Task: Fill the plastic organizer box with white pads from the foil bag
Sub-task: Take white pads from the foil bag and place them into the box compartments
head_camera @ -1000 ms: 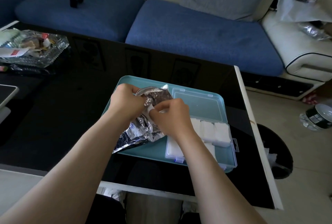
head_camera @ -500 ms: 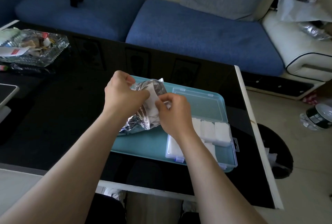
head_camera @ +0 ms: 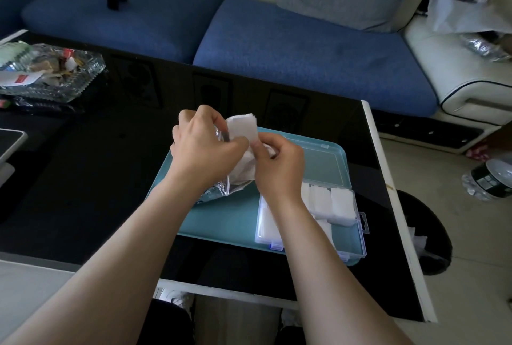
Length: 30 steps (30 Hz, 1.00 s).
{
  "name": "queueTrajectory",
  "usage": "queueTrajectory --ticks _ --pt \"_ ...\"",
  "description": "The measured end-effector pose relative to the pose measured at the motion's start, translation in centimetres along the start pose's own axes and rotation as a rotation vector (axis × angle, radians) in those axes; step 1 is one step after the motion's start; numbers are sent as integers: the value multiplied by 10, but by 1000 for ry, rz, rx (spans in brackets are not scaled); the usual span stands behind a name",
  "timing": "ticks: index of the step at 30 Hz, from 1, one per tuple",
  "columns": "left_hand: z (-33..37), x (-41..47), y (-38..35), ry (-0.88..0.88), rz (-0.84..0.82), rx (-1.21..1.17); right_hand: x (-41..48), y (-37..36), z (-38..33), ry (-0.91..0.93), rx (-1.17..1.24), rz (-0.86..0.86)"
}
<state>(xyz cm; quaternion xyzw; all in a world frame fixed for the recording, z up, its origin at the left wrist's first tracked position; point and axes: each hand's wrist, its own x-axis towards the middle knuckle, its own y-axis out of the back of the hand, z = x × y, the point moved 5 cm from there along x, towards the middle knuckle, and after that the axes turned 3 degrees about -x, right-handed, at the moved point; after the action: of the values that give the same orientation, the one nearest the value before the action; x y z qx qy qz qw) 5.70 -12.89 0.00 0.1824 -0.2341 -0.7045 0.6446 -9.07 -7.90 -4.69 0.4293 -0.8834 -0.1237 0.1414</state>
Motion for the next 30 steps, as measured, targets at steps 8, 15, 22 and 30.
queueTrajectory --ticks 8,15,22,30 --pt "-9 -4 -12 -24 -56 303 2 4 7 -272 371 -21" --pt "-1 -5 -18 -176 -58 431 8 12 5 -358 510 10" --pt "17 -6 -19 -359 159 178 10 38 -8 -381 439 -49" --pt "48 -25 -40 59 -167 -589 -1 75 -33 -218 286 -127"
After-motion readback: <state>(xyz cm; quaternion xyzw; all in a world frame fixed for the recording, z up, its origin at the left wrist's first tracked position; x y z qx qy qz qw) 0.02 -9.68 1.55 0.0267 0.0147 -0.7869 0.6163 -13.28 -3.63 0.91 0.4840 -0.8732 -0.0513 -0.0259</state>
